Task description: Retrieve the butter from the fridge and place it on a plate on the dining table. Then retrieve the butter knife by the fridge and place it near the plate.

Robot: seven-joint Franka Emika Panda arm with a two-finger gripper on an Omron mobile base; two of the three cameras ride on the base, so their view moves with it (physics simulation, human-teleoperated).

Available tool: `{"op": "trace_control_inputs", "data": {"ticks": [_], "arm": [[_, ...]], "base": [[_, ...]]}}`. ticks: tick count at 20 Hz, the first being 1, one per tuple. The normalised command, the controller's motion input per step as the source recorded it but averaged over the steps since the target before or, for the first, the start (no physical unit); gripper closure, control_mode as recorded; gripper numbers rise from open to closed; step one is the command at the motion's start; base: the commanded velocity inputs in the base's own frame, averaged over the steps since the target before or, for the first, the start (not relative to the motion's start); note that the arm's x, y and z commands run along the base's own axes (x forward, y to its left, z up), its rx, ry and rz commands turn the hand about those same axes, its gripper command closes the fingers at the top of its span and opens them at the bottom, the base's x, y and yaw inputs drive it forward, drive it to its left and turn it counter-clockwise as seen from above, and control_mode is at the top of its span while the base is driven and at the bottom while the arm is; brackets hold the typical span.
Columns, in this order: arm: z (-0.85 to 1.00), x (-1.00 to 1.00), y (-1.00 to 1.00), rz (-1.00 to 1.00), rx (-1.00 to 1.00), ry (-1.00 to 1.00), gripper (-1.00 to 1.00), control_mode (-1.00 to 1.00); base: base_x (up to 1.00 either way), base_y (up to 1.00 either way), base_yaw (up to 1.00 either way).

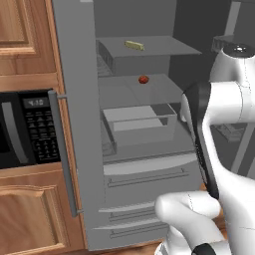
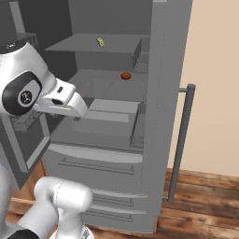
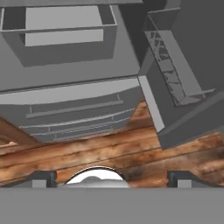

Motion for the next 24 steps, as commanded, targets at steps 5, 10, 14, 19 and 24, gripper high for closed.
{"op": "trace_control_inputs", "data": {"ticks": [5,10,14,19,24], "arm": [[-0.38,-0.02,-0.12,0.04,0.02,0.11,-1.00,-1.00],[-0.54,-0.03,0.00,0.20,0.00,0.15,-1.00,-1.00],[-0.38,0.00,0.02,0.16,0.00,0.14,-1.00,-1.00],[0.00,0.00,0.00,0.00,0.00,0.02,-1.00,-1.00],[0.00,0.18,-0.01,0.01,0.00,0.00,-1.00,-1.00]], "base": [[0.00,0.00,0.00],[0.00,0.00,0.00],[0.00,0.00,0.00],[0.00,0.00,0.00],[0.00,0.00,0.00]]}}
